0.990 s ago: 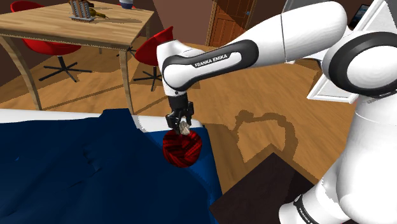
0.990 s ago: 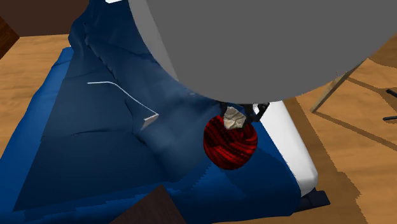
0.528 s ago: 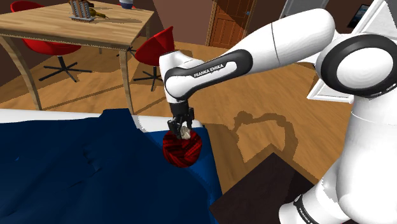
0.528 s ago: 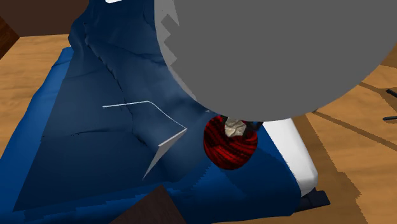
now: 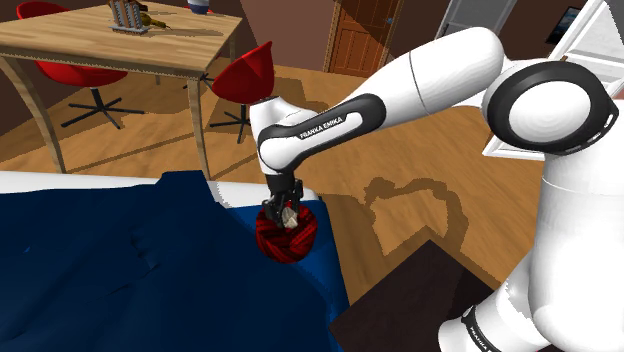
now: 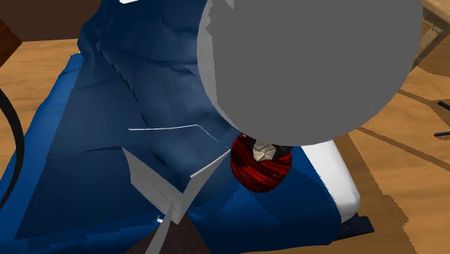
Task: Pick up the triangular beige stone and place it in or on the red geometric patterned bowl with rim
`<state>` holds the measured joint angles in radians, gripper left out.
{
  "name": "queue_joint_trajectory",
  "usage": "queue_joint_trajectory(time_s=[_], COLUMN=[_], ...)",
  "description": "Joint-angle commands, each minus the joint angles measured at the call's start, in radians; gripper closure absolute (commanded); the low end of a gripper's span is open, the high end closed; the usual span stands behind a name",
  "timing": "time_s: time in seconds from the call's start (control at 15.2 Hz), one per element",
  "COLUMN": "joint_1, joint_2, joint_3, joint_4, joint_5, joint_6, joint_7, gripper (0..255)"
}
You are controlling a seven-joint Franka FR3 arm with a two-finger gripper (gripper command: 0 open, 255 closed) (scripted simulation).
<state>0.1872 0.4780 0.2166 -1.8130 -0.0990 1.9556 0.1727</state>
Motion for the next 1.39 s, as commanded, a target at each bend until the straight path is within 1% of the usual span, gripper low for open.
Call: queue_joint_trajectory(time_s=[0.0, 0.4, 0.46, 0.79, 1.06, 1.32], joint_1=[0.000, 0.000, 0.000, 0.000, 0.002, 0.002], joint_2=[0.003, 0.003, 0.002, 0.003, -0.017, -0.017], joint_3=[-0.001, -0.001, -0.001, -0.001, 0.004, 0.004], joint_4=[-0.003, -0.003, -0.003, -0.003, 0.100, 0.100], joint_5=[-0.001, -0.001, -0.001, -0.001, 0.008, 0.008], joint_6=[0.006, 0.006, 0.006, 0.006, -0.116, -0.116], joint_7=[0.000, 0.000, 0.000, 0.000, -0.007, -0.007], gripper=[255, 255, 0, 0, 0, 0])
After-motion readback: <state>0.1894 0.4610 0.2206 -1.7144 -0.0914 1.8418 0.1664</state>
